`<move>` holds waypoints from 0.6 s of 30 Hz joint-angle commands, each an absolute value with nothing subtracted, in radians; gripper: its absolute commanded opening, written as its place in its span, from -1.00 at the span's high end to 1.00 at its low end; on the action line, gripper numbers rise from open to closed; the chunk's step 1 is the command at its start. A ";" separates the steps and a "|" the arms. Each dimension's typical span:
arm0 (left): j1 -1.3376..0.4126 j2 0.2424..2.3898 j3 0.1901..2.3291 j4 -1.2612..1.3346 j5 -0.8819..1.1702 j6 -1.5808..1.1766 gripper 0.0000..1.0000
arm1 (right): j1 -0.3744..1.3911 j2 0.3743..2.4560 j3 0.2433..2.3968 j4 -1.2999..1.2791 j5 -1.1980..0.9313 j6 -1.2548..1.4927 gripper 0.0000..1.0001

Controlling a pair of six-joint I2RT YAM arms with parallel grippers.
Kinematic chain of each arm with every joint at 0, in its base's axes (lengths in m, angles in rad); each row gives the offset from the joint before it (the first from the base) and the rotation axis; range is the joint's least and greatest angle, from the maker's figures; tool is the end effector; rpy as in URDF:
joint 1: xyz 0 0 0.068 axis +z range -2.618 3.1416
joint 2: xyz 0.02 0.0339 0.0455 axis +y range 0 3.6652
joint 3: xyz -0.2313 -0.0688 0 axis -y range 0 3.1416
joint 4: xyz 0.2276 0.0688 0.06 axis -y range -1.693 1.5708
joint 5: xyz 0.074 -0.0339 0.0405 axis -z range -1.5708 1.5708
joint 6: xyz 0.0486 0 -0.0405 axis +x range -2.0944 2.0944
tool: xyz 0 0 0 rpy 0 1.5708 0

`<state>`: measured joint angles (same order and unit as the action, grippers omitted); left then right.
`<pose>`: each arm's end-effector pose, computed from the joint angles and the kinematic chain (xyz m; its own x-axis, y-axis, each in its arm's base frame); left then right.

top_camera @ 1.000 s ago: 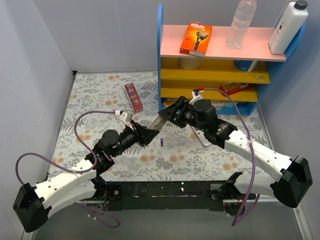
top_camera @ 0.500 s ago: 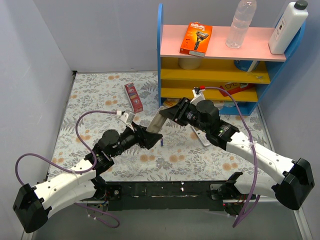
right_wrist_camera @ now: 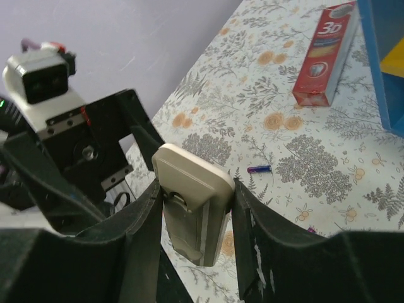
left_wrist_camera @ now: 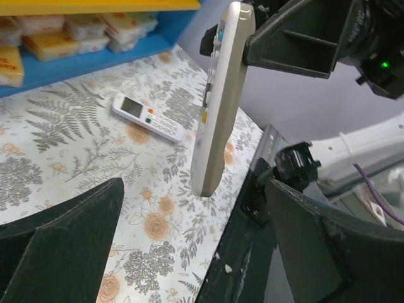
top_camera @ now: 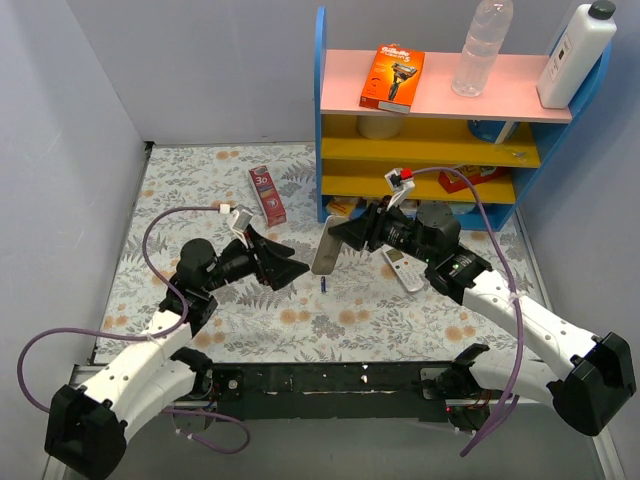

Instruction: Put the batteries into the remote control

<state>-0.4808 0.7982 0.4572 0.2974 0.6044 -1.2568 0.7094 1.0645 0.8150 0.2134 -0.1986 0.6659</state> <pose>0.1708 -0.1202 0.2546 -0.8526 -0.4379 -0.2850 0.2363 0.1634 -0.9579 0.1946 0.1797 0.3133 -0.5084 0.3617 -0.7814 -0.6029 0.4985 0.6230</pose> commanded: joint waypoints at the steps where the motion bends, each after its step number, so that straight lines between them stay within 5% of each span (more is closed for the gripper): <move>1: -0.425 0.859 0.505 0.406 0.943 -1.269 -0.93 | 0.704 1.052 0.847 0.340 -0.460 0.465 0.97; 13: -0.426 1.032 0.663 0.391 1.180 -1.104 -0.87 | 0.704 1.141 0.945 0.385 -0.759 0.334 0.97; 18: -0.429 1.074 0.646 0.484 1.201 -1.158 -0.65 | 0.704 1.160 0.966 0.370 -0.779 0.310 0.97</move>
